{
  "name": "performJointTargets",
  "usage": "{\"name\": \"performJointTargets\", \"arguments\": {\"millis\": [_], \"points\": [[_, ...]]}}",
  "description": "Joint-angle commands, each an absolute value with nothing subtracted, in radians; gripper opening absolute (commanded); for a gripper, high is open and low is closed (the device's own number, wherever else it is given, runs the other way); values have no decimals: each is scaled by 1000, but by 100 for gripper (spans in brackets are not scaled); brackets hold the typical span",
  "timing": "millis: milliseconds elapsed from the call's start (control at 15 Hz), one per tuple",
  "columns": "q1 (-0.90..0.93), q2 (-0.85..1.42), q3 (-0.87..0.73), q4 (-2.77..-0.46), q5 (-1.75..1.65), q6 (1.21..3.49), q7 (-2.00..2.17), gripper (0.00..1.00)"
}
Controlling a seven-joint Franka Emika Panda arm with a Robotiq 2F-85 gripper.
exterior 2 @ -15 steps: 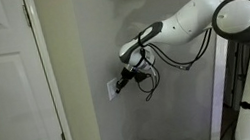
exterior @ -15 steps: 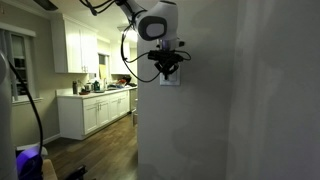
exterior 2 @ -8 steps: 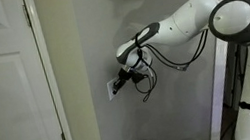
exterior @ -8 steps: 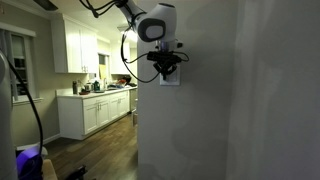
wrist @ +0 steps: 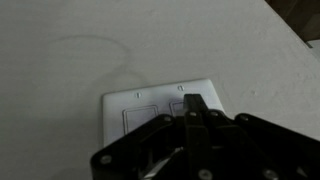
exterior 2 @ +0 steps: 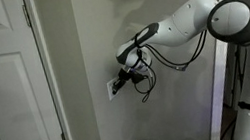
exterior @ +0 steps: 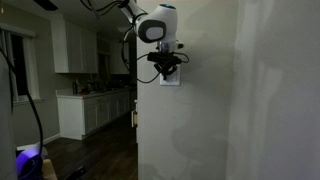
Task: Flip the left switch on the wall
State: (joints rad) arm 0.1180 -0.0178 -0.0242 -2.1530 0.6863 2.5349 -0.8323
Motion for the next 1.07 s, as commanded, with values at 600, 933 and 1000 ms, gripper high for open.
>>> {"name": "performJointTargets", "arguments": {"millis": [600,933,1000], "points": [[28,-124,-61,-2256,637,2466,-878,0],[28,-99,-76,-2238,634,2454,-858,26],[26,-99,-77,-2238,633,2452,-857,2]]}}
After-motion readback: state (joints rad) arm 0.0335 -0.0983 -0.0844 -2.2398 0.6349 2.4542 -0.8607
